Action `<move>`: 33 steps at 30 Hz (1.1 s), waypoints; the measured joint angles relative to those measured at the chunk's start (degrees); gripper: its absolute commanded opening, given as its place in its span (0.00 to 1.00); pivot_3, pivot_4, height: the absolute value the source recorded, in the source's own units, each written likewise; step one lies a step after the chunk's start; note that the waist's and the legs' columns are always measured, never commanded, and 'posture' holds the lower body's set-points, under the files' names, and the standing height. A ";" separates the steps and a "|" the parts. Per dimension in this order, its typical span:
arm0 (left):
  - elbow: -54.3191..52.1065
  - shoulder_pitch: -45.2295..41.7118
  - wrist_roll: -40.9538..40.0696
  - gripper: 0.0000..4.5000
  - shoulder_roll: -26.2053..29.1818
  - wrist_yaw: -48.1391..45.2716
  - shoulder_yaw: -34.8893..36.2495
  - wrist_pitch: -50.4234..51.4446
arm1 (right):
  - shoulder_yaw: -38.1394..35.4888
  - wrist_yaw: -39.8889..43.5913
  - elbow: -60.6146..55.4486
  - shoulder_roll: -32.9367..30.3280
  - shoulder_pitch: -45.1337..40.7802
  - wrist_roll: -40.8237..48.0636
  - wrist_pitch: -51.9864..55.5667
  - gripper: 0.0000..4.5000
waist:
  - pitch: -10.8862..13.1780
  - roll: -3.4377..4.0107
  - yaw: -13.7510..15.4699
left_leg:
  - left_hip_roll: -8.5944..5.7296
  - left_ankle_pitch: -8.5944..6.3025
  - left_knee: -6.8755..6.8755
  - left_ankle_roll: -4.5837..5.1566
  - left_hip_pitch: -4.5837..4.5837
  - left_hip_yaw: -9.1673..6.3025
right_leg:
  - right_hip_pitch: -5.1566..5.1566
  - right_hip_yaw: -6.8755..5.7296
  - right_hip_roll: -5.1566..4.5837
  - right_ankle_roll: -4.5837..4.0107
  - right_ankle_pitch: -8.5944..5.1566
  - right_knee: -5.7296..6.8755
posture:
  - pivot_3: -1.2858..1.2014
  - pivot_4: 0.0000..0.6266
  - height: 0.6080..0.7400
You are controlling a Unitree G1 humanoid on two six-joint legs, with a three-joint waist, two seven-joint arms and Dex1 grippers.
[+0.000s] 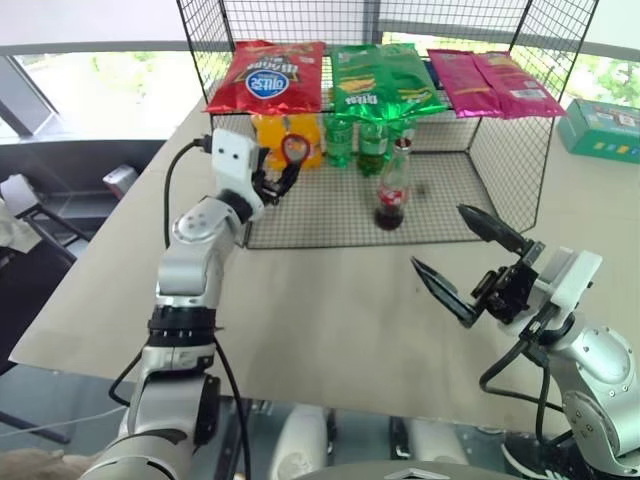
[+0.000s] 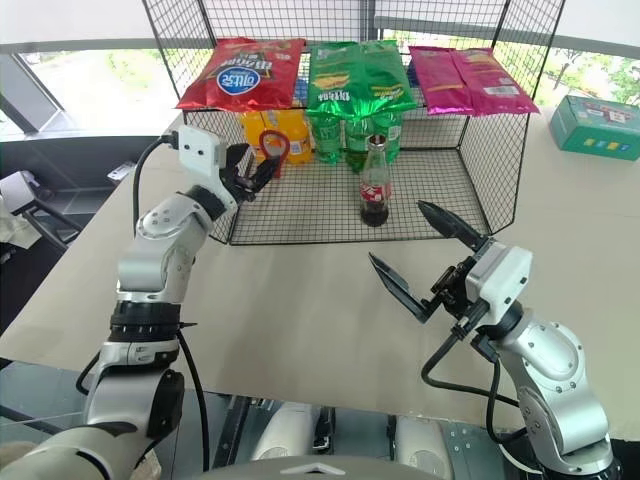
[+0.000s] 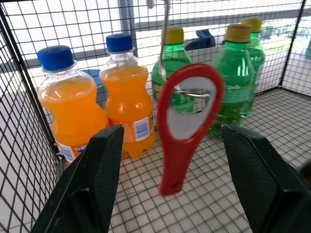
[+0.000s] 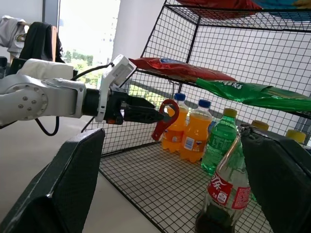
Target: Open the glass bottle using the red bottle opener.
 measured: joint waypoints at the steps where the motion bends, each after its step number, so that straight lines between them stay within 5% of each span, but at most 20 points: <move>1: 1.33 -0.70 0.20 0.67 -0.07 -0.30 -0.05 -0.65 | 0.04 -0.02 0.00 0.03 -0.05 -0.04 0.19 1.00 | 0.00 0.00 0.00 | 0.00 0.00 0.00 0.00 0.00 0.00 | 0.00 0.00 0.00 0.00 0.00 0.00 | 0.52 0.24 1.00; 4: 3.93 -1.87 0.57 0.45 -0.20 -1.43 -0.22 -2.13 | 0.20 -0.07 0.00 0.08 -0.09 -0.09 0.30 1.00 | 0.01 -0.01 -0.01 | 0.00 0.00 0.00 0.00 -0.01 0.01 | 0.00 0.00 0.00 0.00 0.00 -0.01 | 0.52 0.24 1.00; 8: 5.88 -2.19 0.64 0.01 -0.33 -2.99 -0.63 -3.49 | 0.19 -0.05 0.00 0.06 -0.08 -0.09 0.34 1.00 | 0.02 -0.03 -0.02 | 0.00 0.00 0.00 0.00 -0.01 0.01 | 0.00 0.00 0.00 0.00 0.00 -0.01 | 0.52 0.24 1.00; 18: 3.71 -1.86 0.31 0.01 -0.29 -4.44 -0.58 -4.26 | 0.17 0.01 0.65 0.08 -0.62 -0.18 0.33 1.00 | 0.04 -0.07 -0.02 | 0.01 0.00 0.00 0.00 -0.01 0.01 | 0.00 0.01 0.00 0.00 0.00 -0.01 | 0.52 0.24 1.00; 21: 2.09 -1.17 -1.32 0.18 -0.18 -5.43 0.17 -3.07 | 0.17 -0.01 0.66 0.12 -1.22 -0.16 0.34 1.00 | 0.04 -0.07 -0.04 | 0.03 0.00 0.00 0.00 -0.01 0.00 | -0.01 0.00 0.00 0.00 0.00 -0.01 | 0.52 0.24 1.00; 27: -0.83 0.37 -1.25 0.75 0.25 -3.96 0.20 -0.55 | 0.19 0.01 0.96 0.56 -1.22 -0.25 0.34 1.00 | 0.05 -0.09 0.01 | 0.03 0.00 0.00 0.00 -0.02 0.00 | 0.00 0.00 0.00 0.00 0.00 0.00 | 0.52 0.24 1.00; 33: -3.20 0.37 0.19 0.75 0.23 -1.59 0.08 1.07 | 0.19 0.09 1.11 0.61 -1.16 -0.46 0.27 1.00 | 0.05 -0.09 -0.02 | 0.02 0.00 0.00 0.00 0.00 0.00 | -0.01 0.00 0.00 0.00 0.00 0.00 | 0.52 0.24 1.00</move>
